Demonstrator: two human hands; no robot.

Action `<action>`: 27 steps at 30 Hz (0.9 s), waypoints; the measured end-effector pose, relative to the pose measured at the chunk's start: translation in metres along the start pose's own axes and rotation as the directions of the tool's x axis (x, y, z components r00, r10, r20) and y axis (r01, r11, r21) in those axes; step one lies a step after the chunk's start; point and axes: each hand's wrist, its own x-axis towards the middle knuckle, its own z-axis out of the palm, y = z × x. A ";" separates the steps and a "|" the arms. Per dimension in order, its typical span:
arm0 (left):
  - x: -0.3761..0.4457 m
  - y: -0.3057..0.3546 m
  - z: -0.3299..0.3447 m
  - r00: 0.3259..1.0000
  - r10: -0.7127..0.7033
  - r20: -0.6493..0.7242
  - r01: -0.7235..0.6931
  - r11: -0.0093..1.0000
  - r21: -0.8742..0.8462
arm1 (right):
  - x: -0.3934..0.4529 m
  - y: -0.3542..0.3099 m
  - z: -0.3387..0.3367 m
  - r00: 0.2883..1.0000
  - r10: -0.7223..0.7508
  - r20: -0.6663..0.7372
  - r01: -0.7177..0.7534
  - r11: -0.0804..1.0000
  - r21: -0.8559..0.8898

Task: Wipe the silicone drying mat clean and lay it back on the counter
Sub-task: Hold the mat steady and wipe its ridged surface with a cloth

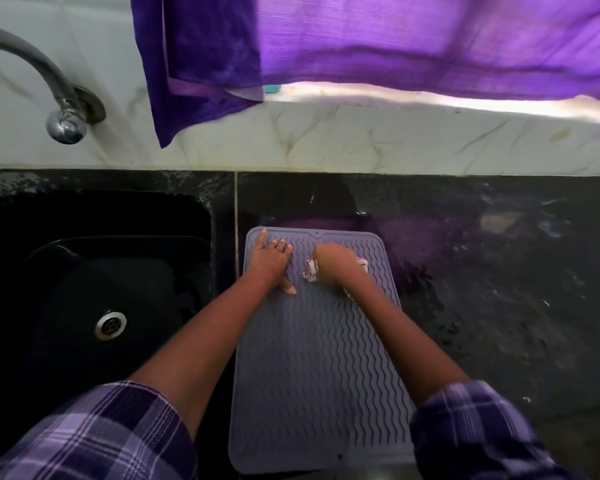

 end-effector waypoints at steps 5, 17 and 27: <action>-0.001 0.000 -0.001 1.000 0.015 0.012 -0.015 1.000 -0.016 | 0.014 -0.005 -0.007 0.972 -0.011 -0.234 0.019 0.999 0.031; -0.018 0.000 0.001 0.995 0.045 -0.088 -0.046 0.999 -0.014 | -0.061 -0.019 0.028 0.999 -0.032 -0.019 0.030 0.995 -0.095; -0.076 0.025 0.034 0.998 0.066 -0.016 -0.068 0.977 -0.204 | -0.044 -0.016 0.012 0.984 -0.044 -0.171 0.035 0.998 -0.058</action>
